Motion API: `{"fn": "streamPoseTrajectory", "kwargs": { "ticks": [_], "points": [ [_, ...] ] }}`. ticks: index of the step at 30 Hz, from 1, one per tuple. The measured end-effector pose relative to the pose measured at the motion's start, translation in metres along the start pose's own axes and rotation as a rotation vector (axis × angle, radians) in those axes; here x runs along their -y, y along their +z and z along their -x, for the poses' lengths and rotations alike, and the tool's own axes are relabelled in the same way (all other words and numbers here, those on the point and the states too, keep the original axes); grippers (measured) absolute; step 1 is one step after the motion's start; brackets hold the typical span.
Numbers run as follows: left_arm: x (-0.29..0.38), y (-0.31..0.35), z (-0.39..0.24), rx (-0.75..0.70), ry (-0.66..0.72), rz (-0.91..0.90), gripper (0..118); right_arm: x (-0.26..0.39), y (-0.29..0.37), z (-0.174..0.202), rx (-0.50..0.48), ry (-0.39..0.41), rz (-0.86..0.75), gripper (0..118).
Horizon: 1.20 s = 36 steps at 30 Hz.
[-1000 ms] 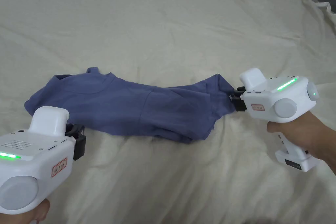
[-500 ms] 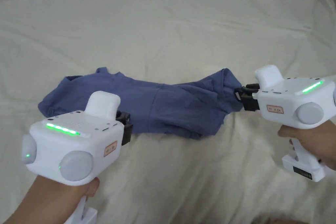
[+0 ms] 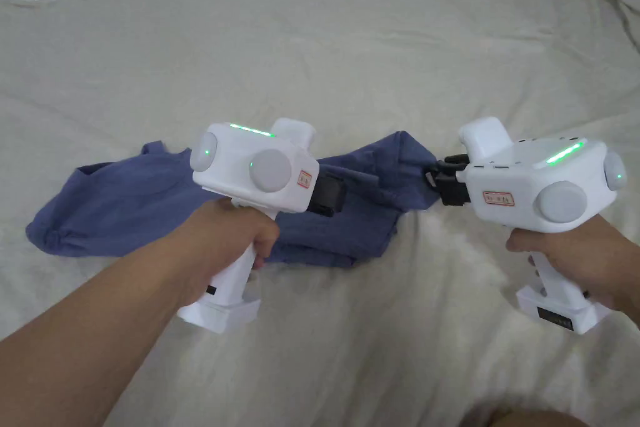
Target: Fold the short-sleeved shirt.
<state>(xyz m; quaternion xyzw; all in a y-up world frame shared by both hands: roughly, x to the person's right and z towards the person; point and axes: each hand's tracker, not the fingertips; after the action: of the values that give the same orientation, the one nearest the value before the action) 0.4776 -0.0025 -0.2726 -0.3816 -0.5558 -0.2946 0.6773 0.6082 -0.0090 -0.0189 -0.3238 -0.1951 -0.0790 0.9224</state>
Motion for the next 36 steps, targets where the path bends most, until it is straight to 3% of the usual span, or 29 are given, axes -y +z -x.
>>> {"fn": "streamPoseTrajectory", "kwargs": {
  "ticks": [2,4,8,10,23,36],
  "points": [
    [-0.003,-0.016,0.002,-0.024,-0.006,0.077,88,0.002,-0.002,-0.001,0.0,-0.004,0.002,4],
    [-0.001,-0.02,0.005,-0.037,-0.005,0.077,43,0.003,-0.002,-0.001,-0.002,-0.01,0.002,4],
    [0.006,-0.015,0.016,-0.048,0.038,0.046,25,0.005,-0.003,-0.001,-0.005,-0.018,0.001,4],
    [0.01,-0.007,0.017,-0.052,0.069,0.034,8,0.005,-0.004,-0.002,-0.004,-0.018,0.004,4],
    [0.04,0.075,0.058,0.034,0.254,-0.178,4,0.004,0.002,-0.004,-0.007,-0.076,-0.026,4],
    [0.082,0.21,0.124,-0.034,0.386,-0.443,4,-0.031,0.057,0.021,0.012,-0.081,-0.175,3]
  ]
}}
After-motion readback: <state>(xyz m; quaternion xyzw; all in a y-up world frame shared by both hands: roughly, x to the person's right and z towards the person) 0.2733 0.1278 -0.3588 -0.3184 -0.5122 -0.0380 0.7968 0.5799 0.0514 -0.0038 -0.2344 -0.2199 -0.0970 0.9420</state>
